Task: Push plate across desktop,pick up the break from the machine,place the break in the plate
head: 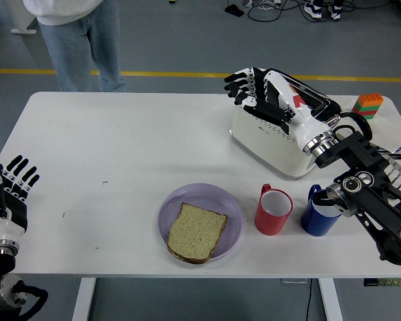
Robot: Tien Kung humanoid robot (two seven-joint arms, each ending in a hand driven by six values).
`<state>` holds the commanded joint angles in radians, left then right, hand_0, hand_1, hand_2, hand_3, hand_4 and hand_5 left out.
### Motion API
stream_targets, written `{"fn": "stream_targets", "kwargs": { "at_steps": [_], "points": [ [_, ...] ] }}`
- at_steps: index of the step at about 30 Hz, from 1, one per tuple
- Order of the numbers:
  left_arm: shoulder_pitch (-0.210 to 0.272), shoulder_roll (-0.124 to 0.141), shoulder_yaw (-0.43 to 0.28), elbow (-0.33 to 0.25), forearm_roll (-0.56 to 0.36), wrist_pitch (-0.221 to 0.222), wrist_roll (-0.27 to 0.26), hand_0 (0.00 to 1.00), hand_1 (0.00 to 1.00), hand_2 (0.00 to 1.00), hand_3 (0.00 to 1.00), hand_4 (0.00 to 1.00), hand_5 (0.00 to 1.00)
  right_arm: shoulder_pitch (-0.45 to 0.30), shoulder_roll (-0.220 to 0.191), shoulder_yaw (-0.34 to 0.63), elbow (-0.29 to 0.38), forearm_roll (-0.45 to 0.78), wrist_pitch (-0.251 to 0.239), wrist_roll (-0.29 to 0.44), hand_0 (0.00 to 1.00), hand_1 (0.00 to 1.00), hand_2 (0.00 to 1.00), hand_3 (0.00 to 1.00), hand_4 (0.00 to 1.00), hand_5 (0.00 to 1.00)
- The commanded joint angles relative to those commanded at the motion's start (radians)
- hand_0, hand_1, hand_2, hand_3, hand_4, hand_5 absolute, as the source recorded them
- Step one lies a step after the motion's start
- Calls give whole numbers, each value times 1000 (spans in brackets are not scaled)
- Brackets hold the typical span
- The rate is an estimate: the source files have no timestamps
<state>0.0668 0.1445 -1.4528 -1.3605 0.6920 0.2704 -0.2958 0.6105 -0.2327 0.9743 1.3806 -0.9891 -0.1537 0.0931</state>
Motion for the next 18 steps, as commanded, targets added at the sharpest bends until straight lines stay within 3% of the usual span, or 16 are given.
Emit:
{"fn": "stream_targets", "kwargs": {
  "at_steps": [11, 12, 18],
  "points": [
    [0, 4, -2, -7, 0, 1, -1, 765, 756, 811, 715, 465, 998, -105, -34, 281, -44, 455, -7, 30, 675, 678, 718, 703, 620, 448],
    [0, 4, -3, -7, -1, 1, -1, 765, 755, 811, 715, 463, 998, -125, -38, 315, -52, 482, -9, 32, 714, 705, 739, 734, 611, 433],
    [4, 6, -8, -12, 0, 0, -1, 764, 755, 811, 716, 464, 998, -221, -60, 432, -77, 570, -13, 29, 722, 708, 743, 730, 604, 423]
  ]
}}
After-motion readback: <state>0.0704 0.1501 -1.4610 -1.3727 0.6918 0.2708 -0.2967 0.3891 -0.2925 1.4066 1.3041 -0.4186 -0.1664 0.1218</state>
